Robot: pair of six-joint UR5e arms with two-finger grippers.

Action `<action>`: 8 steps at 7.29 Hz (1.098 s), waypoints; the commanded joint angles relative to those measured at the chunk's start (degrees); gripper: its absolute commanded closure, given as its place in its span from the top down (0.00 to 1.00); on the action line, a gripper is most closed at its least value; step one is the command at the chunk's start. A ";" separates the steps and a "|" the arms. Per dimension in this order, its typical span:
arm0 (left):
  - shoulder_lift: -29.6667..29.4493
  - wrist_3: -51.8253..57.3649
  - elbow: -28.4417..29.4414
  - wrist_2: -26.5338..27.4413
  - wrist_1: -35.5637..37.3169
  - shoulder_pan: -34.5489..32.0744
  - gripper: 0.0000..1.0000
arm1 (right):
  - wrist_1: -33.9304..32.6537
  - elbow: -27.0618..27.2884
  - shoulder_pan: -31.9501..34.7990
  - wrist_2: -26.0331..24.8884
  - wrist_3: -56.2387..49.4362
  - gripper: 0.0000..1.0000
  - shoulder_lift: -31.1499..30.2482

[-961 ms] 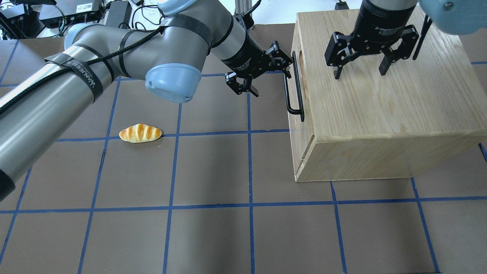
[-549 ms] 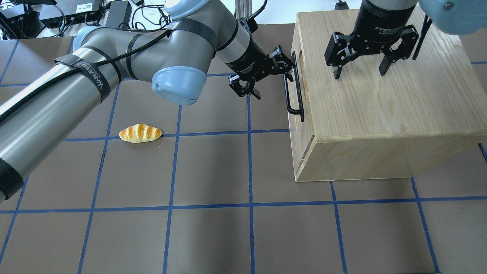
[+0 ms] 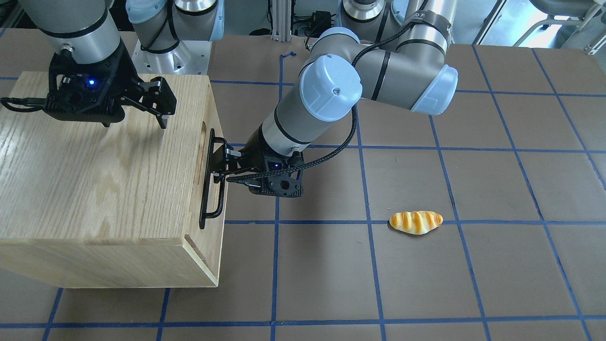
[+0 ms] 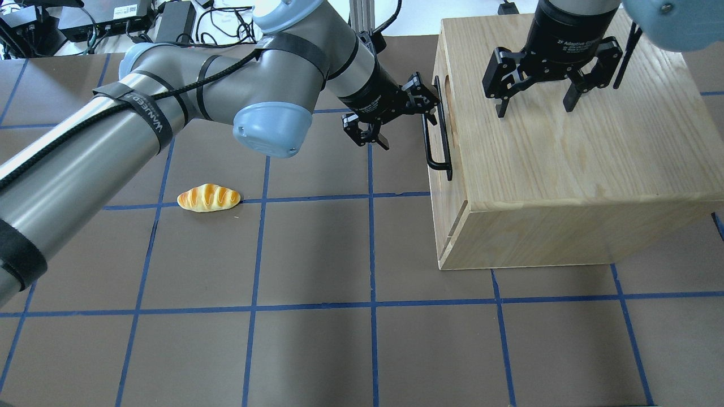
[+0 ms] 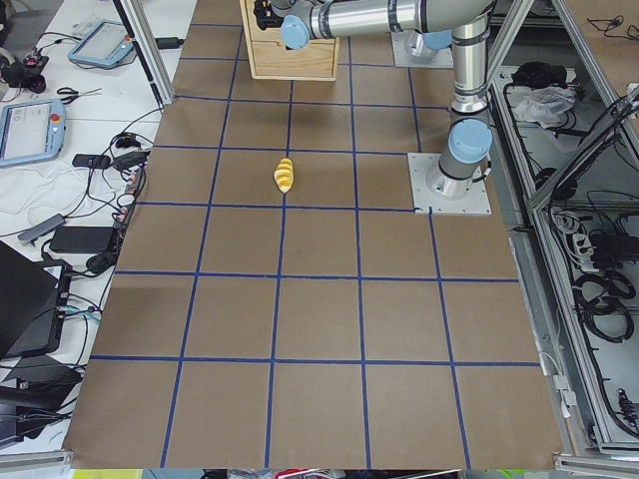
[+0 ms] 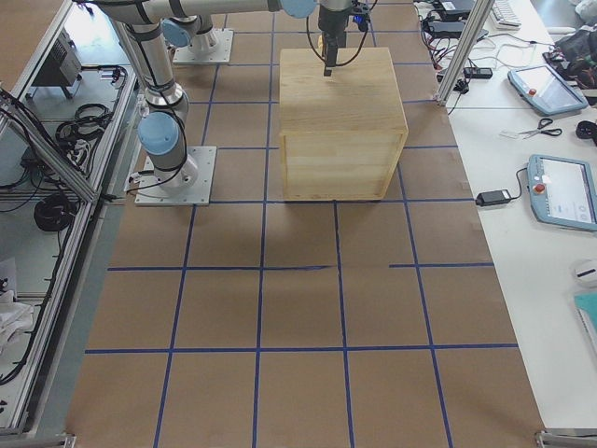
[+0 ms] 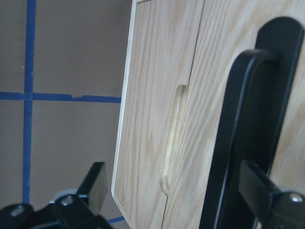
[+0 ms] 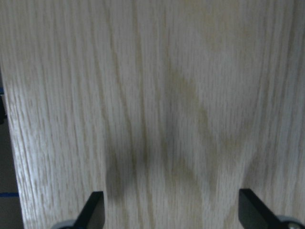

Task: Open upper drawer

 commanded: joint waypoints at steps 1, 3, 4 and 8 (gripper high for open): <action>-0.14 3.29 -0.05 4.36 -0.17 0.00 1.00 | 0.00 0.00 0.00 0.00 0.01 1.00 0.00; 1.26 5.93 -0.05 5.08 -1.05 0.18 1.00 | 0.00 0.00 -0.09 0.00 0.01 1.00 0.00; 1.53 6.99 -0.14 5.34 -1.23 0.70 1.00 | 0.00 0.00 0.00 0.00 0.01 1.00 0.00; 2.76 13.40 -0.23 9.30 -5.52 3.42 1.00 | 0.00 0.00 0.00 0.00 -0.07 1.00 0.00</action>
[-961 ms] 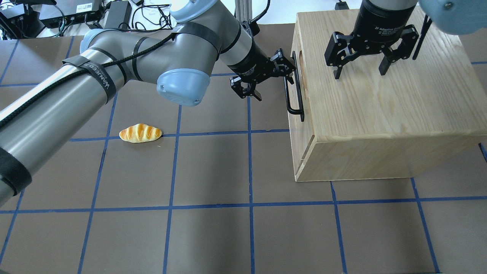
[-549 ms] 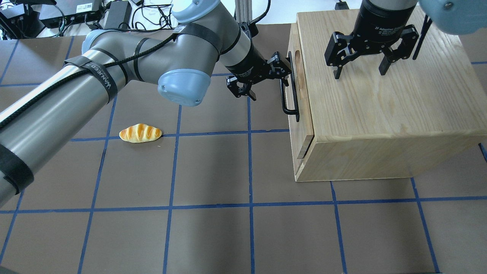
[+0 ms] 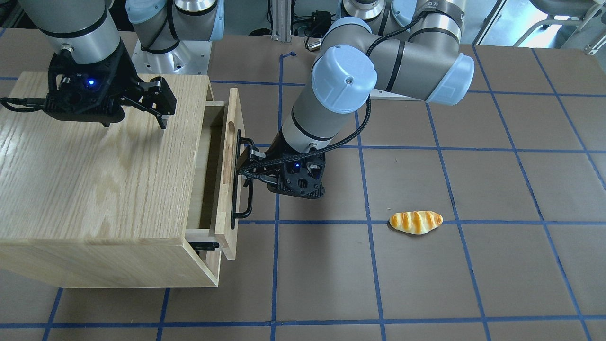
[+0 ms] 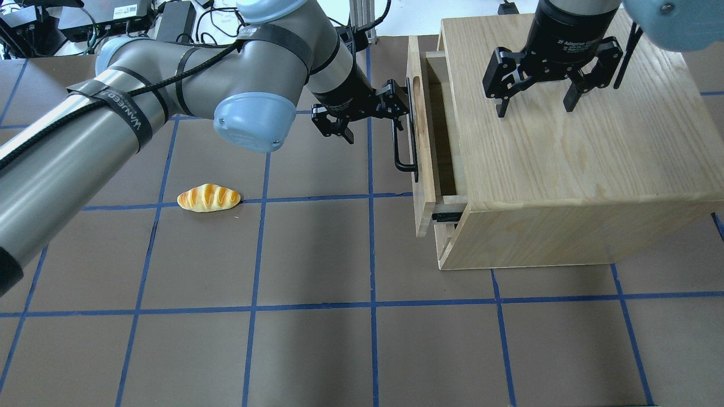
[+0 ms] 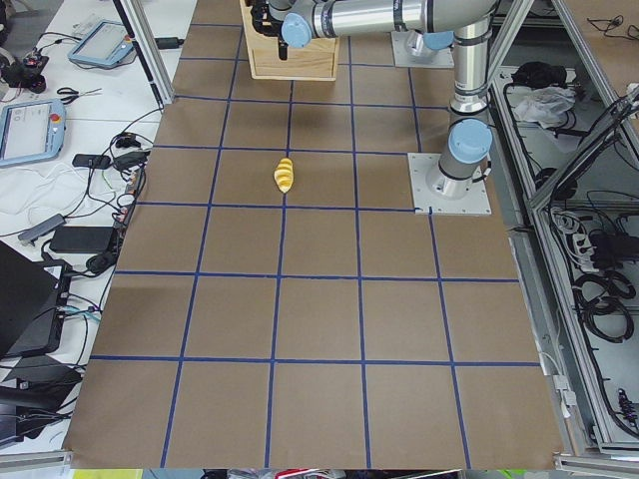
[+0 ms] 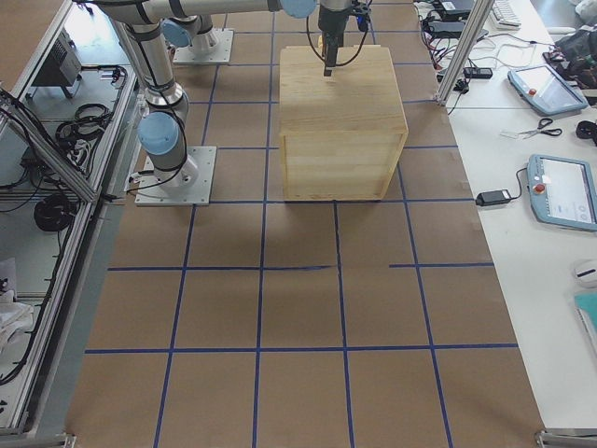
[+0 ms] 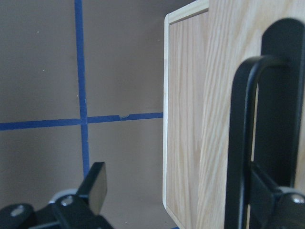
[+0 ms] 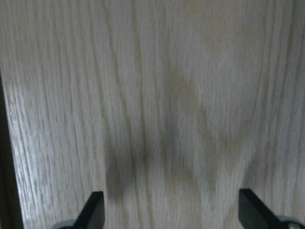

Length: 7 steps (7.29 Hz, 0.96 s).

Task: Open upper drawer
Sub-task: 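Pull the black handle with the left gripper, sliding the drawer outward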

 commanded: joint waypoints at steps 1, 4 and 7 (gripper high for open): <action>1.32 4.58 0.00 0.46 -3.61 2.82 1.00 | 0.00 0.00 0.03 0.00 -0.07 1.00 0.00; 3.70 10.66 -0.26 0.64 -10.12 6.61 1.00 | 0.00 0.00 0.03 0.00 -0.07 1.00 0.00; 5.02 14.27 -0.61 0.64 -11.98 9.95 1.00 | 0.00 0.09 -0.06 0.00 0.01 1.00 0.00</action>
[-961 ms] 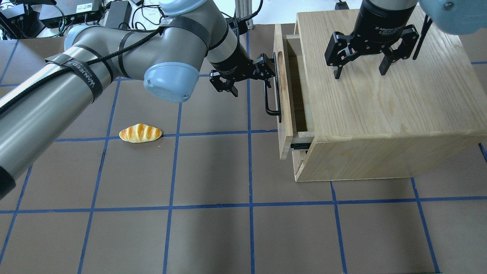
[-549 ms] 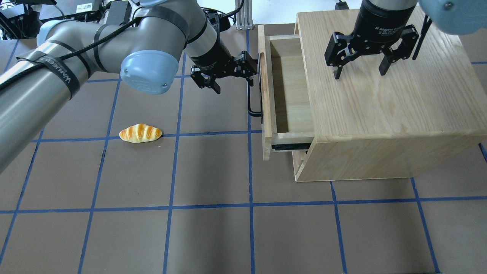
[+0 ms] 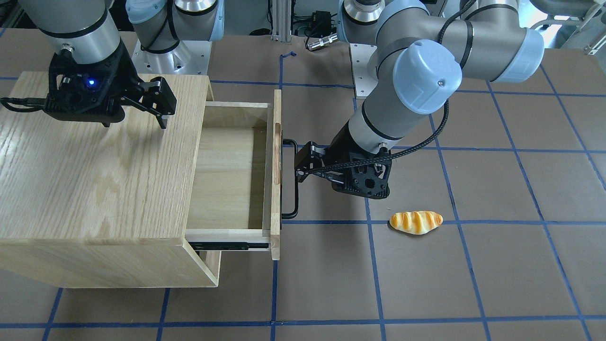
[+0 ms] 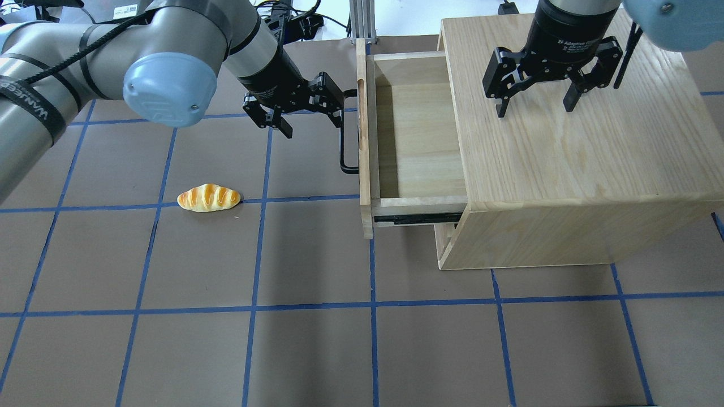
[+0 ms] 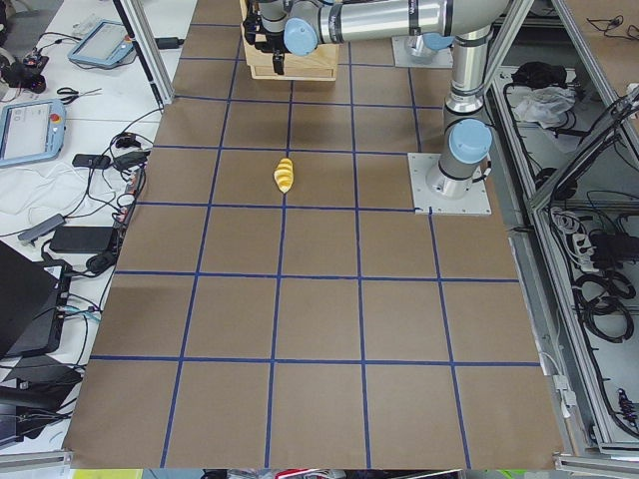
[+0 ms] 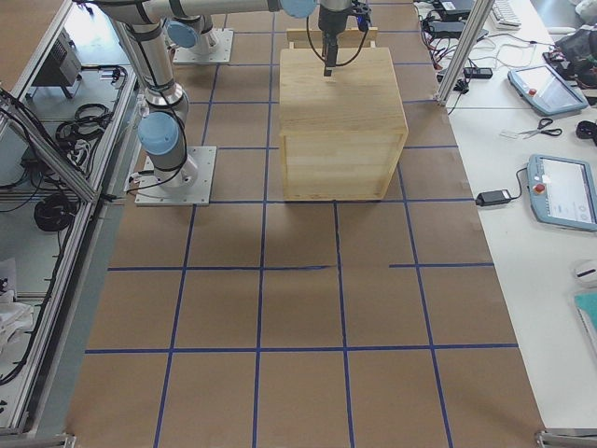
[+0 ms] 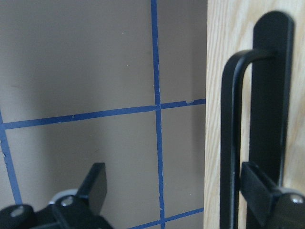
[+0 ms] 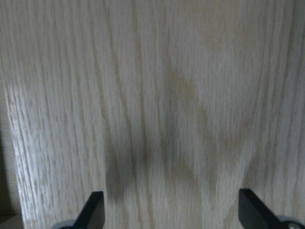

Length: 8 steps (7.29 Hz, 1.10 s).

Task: Open upper drawer

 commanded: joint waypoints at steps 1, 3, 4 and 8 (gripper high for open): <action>0.62 1.88 -0.12 0.04 -1.35 1.25 1.00 | 0.00 -0.02 0.02 0.00 -0.04 1.00 0.00; 1.40 1.19 1.10 -0.92 -2.83 0.91 1.00 | 0.00 -0.02 0.02 0.00 0.05 1.00 0.00; 0.45 0.57 0.41 -1.19 -2.42 0.64 1.00 | 0.00 -0.02 0.02 0.00 0.05 1.00 0.00; 7.28 9.26 5.92 12.39 -17.56 5.38 1.00 | 0.00 -0.02 0.02 0.00 0.05 1.00 0.00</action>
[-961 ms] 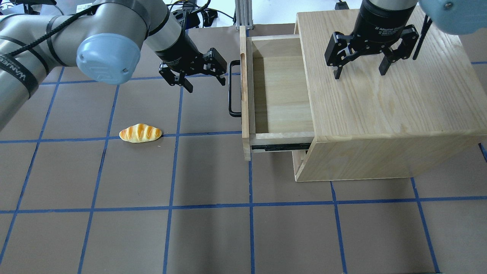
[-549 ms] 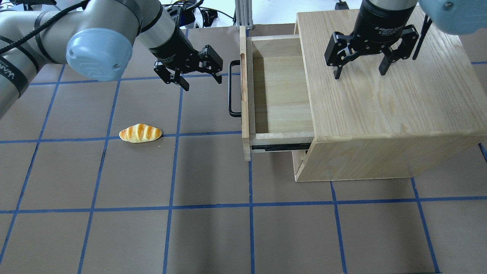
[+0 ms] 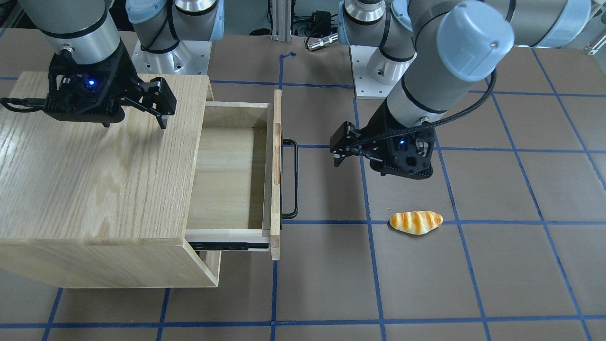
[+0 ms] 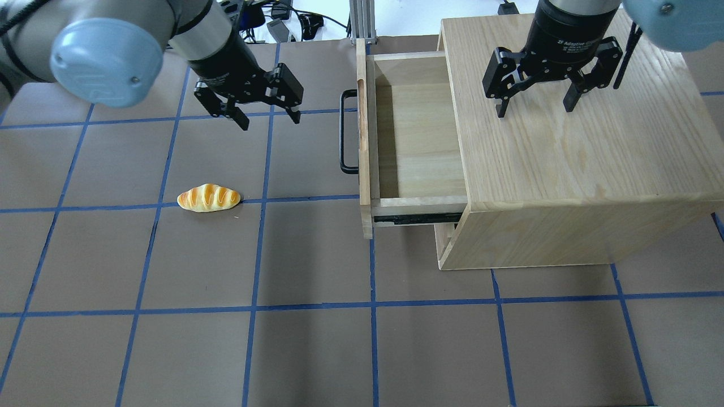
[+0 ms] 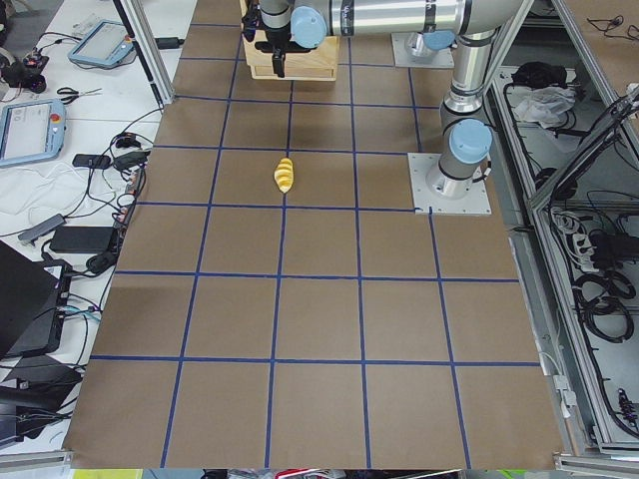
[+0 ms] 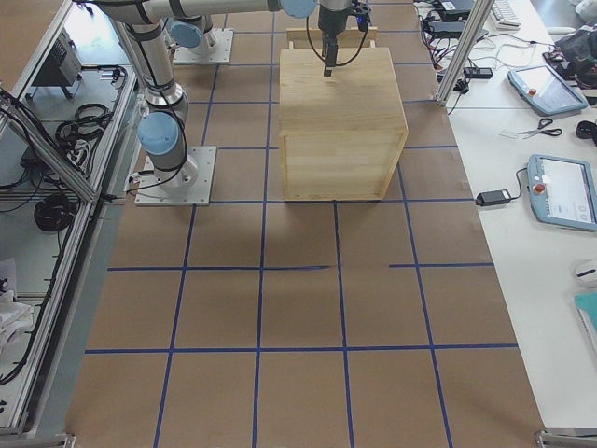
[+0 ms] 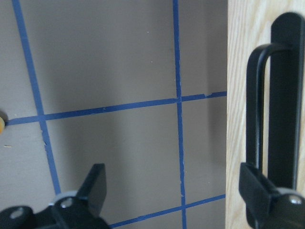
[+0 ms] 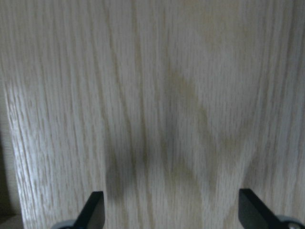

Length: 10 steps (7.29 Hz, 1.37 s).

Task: Open upper drawer

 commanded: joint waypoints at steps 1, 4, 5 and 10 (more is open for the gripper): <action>4.88 1.88 2.87 9.21 -9.24 0.68 1.00 | 0.00 0.09 0.02 0.00 -0.09 1.00 0.00; 7.19 1.97 2.35 11.01 -8.74 0.23 1.00 | 0.00 0.00 -0.06 0.00 0.00 1.00 0.00; 7.28 2.06 2.26 11.10 -8.65 0.40 1.00 | 0.00 0.00 0.02 0.00 0.00 1.00 0.00; 8.33 2.06 1.12 11.45 -7.86 0.40 1.00 | 0.00 0.09 0.02 0.00 -0.09 1.00 0.00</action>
